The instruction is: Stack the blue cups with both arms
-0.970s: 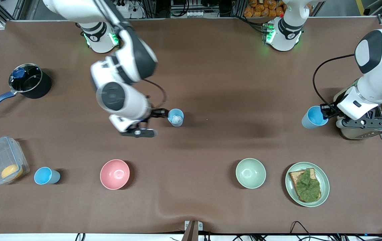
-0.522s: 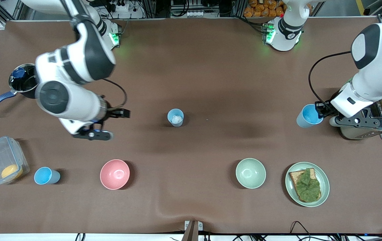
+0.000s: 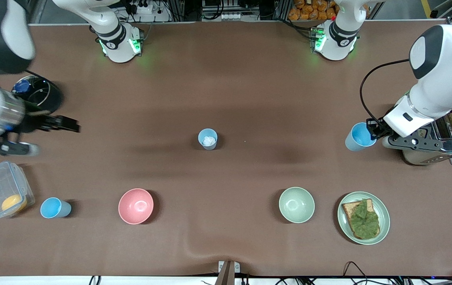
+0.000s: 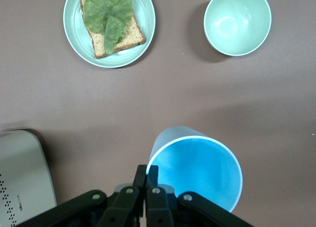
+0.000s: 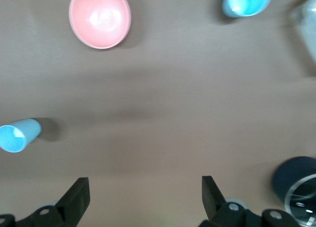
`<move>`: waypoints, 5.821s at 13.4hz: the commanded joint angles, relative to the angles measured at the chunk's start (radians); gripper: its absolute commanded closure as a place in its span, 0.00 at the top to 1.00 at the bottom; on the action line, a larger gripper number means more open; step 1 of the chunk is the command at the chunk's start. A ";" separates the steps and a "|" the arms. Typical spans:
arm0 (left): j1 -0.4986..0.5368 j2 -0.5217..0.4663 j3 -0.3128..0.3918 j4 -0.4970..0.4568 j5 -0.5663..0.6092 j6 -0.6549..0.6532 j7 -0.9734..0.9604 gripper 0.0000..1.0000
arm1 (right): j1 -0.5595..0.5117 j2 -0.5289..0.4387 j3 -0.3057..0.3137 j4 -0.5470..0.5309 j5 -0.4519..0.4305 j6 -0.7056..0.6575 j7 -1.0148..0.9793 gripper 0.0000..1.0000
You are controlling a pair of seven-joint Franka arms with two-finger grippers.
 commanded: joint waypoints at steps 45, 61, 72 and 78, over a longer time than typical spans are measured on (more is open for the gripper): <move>-0.283 0.136 -0.043 0.342 0.207 -0.086 -0.851 1.00 | -0.062 -0.153 -0.014 -0.092 -0.058 0.065 -0.029 1.00; -0.054 -0.116 0.110 0.147 -0.036 -0.262 -0.129 1.00 | -0.064 -0.153 -0.014 -0.092 -0.058 0.058 -0.029 1.00; -0.042 -0.108 0.149 0.187 -0.003 -0.318 -0.048 1.00 | -0.065 -0.153 -0.014 -0.093 -0.056 0.057 -0.029 1.00; -0.047 -0.099 0.142 0.214 -0.002 -0.318 -0.049 1.00 | -0.065 -0.153 -0.014 -0.093 -0.056 0.055 -0.029 1.00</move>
